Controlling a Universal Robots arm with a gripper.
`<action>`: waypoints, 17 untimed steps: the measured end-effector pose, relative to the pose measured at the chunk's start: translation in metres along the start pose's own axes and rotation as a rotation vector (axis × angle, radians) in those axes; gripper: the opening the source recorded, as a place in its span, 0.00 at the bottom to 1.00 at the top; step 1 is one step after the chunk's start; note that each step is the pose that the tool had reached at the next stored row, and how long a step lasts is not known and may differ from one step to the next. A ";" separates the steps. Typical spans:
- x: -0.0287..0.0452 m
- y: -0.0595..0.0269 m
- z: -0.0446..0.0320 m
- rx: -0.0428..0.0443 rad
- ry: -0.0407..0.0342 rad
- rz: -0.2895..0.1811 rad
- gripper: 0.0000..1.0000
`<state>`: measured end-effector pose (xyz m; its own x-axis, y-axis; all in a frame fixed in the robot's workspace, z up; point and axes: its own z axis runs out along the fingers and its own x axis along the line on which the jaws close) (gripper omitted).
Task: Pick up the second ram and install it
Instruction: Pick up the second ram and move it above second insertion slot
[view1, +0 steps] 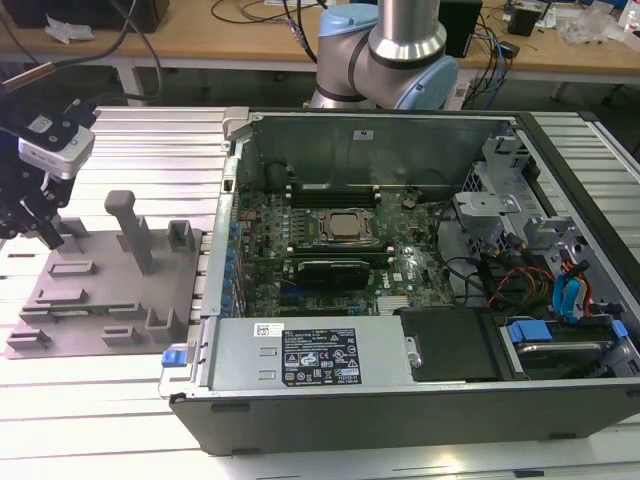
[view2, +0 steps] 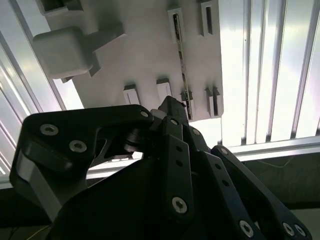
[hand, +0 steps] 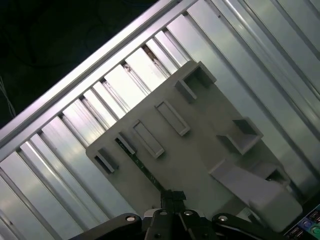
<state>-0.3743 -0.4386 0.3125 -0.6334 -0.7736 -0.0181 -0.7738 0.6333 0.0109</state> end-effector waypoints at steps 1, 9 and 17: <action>0.0000 0.0000 0.0000 0.0002 0.0003 -0.005 0.08; 0.0000 0.0000 0.0000 0.0020 0.0049 -0.077 0.08; 0.0000 0.0000 0.0000 0.0048 0.0106 -0.142 0.08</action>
<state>-0.3743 -0.4386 0.3124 -0.5172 -0.8558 -0.0086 -0.8558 0.5172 0.0042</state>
